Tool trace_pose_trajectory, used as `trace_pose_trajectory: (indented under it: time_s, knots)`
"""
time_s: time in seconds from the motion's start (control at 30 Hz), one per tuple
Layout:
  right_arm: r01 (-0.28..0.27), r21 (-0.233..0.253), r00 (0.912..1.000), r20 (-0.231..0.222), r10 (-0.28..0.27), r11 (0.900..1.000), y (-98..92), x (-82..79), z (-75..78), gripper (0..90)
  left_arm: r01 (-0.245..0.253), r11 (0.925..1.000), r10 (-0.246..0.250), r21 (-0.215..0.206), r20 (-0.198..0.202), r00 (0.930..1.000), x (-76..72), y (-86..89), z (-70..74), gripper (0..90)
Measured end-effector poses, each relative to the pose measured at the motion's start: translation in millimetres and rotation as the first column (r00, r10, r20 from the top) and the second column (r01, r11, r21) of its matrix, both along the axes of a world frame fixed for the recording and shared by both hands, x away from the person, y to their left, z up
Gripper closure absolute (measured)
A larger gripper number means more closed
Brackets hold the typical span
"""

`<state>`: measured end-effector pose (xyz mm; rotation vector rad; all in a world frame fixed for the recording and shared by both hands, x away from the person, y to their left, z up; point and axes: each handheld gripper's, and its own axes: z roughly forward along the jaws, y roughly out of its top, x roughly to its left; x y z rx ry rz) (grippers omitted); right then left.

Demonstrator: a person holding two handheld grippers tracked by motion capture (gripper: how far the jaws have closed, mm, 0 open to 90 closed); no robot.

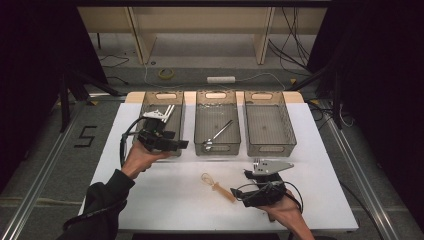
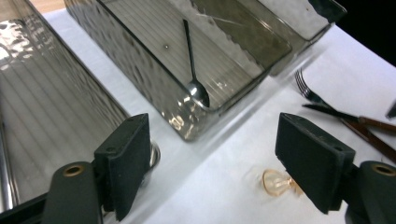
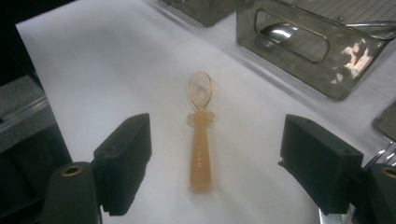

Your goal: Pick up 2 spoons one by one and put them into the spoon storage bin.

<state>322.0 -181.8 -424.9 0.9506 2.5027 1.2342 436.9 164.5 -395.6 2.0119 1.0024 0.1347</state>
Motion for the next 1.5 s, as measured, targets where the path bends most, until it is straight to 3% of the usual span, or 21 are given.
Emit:
trace_pose_trajectory:
  time_s: [0.1,0.27,0.6,1.17,1.5]
  knots:
    - [-0.008,-0.031,0.9998,-0.017,0.007,0.999,5.6,3.6,0.0,25.7,-0.007,1.0,0.007,0.002,0.024,0.9997,-12.3,6.2,-8.1,25.2]
    - [-0.025,-0.084,0.9993,-0.03,0.022,0.996,17.1,6.9,-1.9,25.9,-0.006,0.9998,0.007,-0.017,0.031,0.9995,-29.1,12.7,-21.8,24.7]
    - [-0.043,-0.166,0.9955,-0.091,0.028,0.985,30.5,16.8,-8.6,28.0,0.017,0.9976,-0.013,-0.067,0.064,0.9979,-59.7,22.4,-29.0,23.1]
    - [-0.067,-0.217,0.9894,-0.14,0.037,0.974,42.7,25.6,-14.3,31.7,0.008,0.998,0.001,-0.062,0.139,0.9903,-78.8,33.9,-30.9,21.8]
    - [-0.077,-0.246,0.9846,-0.171,0.035,0.966,46.5,33.0,-19.6,33.0,-0.006,0.9974,0.016,-0.072,0.146,0.9892,-83.3,39.7,-30.4,19.6]
